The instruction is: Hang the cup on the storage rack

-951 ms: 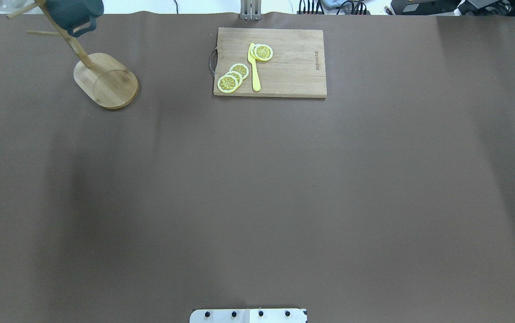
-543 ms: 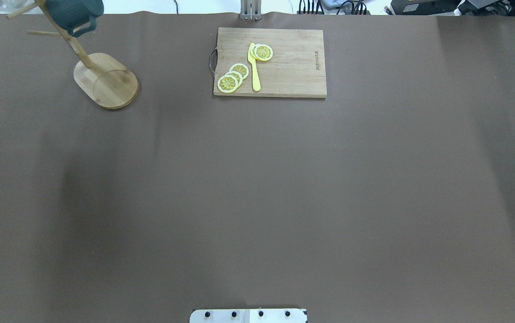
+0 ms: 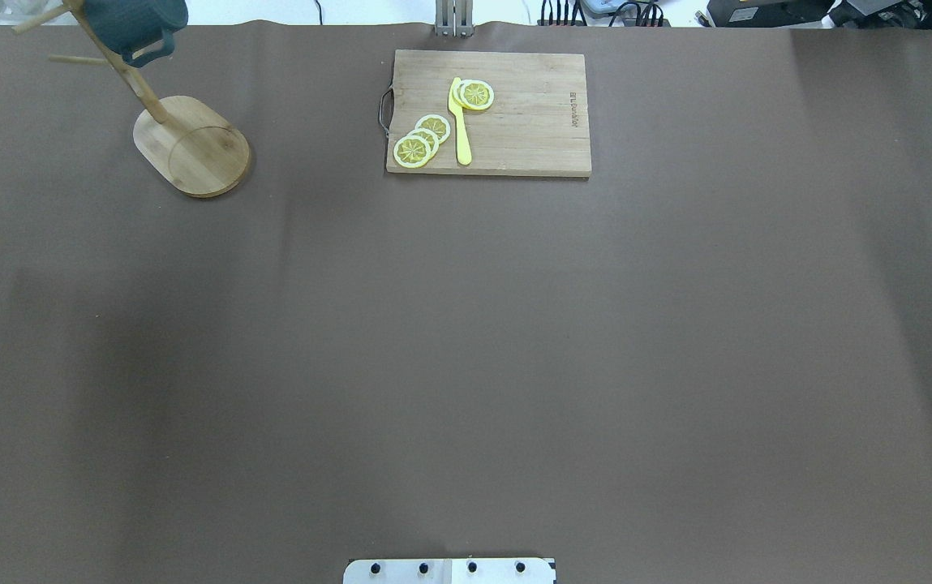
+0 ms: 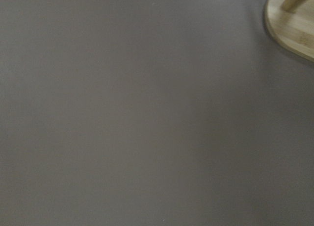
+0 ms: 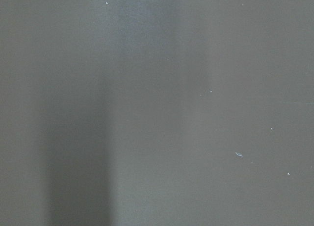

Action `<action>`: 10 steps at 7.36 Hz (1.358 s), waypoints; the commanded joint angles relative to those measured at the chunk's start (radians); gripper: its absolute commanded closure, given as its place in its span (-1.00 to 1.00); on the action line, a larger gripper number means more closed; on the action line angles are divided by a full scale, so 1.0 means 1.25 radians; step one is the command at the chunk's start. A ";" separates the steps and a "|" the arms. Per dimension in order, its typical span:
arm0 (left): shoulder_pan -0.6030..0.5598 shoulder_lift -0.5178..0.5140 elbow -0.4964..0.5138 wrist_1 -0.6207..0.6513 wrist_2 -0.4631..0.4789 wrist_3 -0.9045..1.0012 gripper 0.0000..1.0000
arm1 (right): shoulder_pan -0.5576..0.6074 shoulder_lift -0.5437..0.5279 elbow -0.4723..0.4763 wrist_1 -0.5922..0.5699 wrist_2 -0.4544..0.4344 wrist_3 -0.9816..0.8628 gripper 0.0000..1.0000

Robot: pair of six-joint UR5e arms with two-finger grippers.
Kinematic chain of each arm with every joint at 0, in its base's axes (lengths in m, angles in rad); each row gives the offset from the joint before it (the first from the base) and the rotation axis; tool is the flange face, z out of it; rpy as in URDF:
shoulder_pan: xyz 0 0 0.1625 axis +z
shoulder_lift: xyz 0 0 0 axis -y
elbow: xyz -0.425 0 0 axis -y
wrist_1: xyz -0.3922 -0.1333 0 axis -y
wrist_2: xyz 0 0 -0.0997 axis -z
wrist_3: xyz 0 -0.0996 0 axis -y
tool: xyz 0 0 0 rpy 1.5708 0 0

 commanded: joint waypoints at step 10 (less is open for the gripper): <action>-0.022 0.126 -0.077 0.015 0.043 0.093 -0.99 | -0.001 -0.003 -0.034 -0.009 -0.021 -0.012 -1.00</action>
